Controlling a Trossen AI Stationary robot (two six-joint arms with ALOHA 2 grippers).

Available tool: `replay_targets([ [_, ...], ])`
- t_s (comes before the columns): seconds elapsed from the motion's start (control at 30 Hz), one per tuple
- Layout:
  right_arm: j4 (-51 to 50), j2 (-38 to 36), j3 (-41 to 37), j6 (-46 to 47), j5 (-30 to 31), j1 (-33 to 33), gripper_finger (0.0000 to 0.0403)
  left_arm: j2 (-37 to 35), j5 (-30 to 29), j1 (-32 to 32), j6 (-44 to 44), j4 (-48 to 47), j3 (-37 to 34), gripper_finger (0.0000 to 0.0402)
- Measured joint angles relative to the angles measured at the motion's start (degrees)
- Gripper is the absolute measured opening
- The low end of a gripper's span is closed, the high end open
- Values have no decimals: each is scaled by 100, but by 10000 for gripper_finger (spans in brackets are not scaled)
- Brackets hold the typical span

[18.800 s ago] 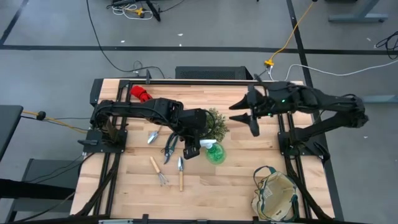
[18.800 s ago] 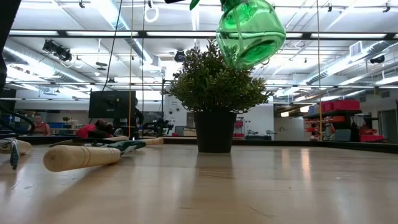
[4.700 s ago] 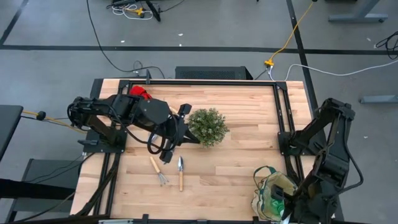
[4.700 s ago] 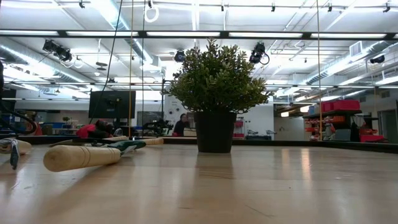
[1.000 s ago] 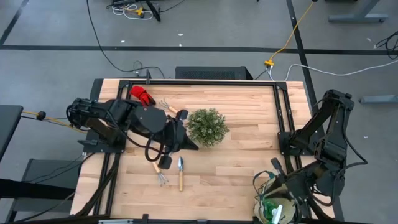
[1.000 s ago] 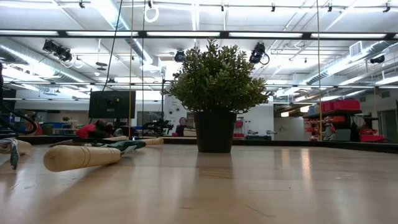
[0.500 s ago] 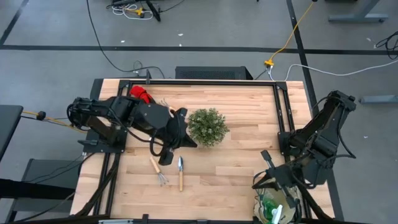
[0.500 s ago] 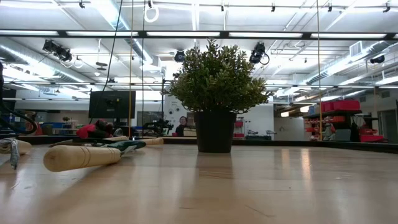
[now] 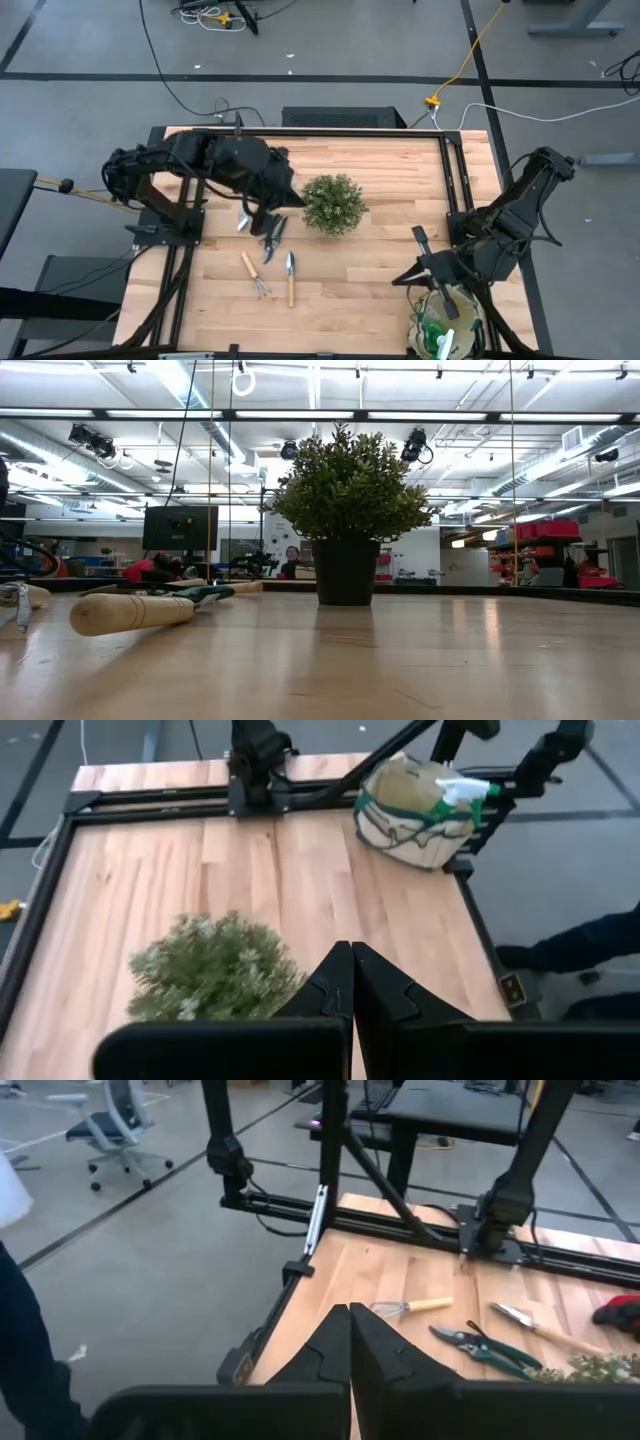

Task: Pick & Place Garden tools in Gardening bag
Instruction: Put the bottom brown hand rake into the white gardening bag

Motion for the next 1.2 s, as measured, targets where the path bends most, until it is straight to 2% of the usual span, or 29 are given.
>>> replay_targets([
  [0.27, 69, 0, 0, 68, 0, -291, 0, -280, 282, 447, 215, -445, 0, 3],
  [0.47, 128, 0, 0, 217, -1, -435, 0, -354, 365, 486, 364, -619, 0, 2],
  [0.6, 146, 0, 0, 219, -1, -500, 0, -372, 598, 262, 562, -685, -4, 2],
  [0.9, 169, 0, 0, 308, -1, -520, 0, -373, 618, -503, 911, -984, -20, 1],
  [1.2, 174, 0, 0, 306, -1, -520, 0, -363, 309, -1230, 772, -1111, -22, 1],
])
